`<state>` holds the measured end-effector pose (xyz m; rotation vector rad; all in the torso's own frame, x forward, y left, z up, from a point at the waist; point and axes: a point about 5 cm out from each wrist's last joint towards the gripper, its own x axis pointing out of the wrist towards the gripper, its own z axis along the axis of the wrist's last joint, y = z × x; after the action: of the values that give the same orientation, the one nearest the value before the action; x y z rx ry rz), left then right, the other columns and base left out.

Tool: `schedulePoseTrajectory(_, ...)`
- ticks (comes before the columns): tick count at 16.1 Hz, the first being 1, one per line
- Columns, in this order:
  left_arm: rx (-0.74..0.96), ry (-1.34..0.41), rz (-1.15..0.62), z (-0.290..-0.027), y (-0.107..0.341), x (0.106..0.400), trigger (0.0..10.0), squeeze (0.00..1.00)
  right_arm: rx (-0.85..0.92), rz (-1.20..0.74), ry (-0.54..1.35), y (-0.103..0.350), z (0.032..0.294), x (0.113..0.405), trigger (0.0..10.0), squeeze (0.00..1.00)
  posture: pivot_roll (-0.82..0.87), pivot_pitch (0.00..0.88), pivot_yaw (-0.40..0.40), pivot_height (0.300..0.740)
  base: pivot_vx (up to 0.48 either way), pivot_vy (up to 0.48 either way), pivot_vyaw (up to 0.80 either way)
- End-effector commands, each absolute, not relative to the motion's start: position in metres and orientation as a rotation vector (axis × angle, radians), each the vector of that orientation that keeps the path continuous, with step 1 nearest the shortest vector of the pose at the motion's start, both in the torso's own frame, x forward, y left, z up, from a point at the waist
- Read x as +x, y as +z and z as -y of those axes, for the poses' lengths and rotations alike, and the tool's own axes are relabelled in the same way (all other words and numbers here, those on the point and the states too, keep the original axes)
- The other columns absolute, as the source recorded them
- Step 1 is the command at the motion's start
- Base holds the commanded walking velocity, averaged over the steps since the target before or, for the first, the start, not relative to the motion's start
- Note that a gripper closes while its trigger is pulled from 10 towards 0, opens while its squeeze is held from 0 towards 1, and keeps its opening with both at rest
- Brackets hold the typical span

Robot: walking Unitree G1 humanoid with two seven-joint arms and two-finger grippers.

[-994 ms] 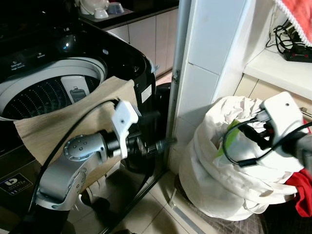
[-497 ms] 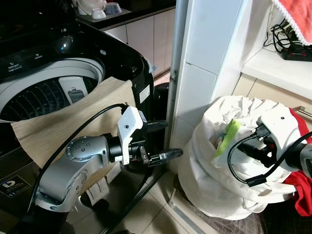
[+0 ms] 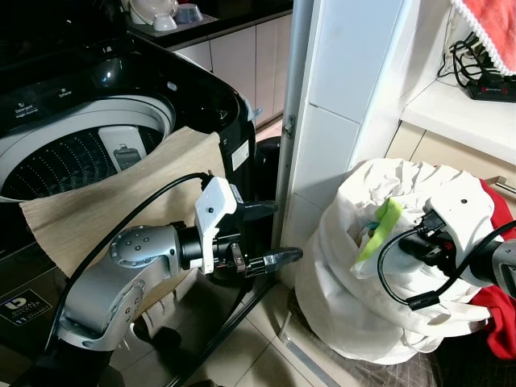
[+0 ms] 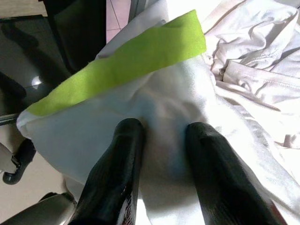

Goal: Clothes washing

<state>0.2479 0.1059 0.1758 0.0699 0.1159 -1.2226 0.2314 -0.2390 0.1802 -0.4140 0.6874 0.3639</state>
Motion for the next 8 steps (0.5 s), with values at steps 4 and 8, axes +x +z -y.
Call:
schedulePoseTrajectory(4, 0.087, -1.225, -0.091, -0.1037, 0.1817, 0.2497, 10.0, 0.00, -0.428, -0.668, 0.351, 0.1824, 0.2427, 0.2341, 0.0, 0.00, -0.18, 0.003, 0.025, 0.740, 0.000, 0.000, 0.00)
schedulePoseTrajectory(8, 0.078, -1.225, -0.092, -0.1033, 0.1815, 0.2487, 10.0, 0.00, -0.427, -0.651, 0.348, 0.1856, 0.2425, 0.2348, 0.0, 0.00, -0.18, 0.003, 0.022, 0.740, 0.000, 0.000, 0.00)
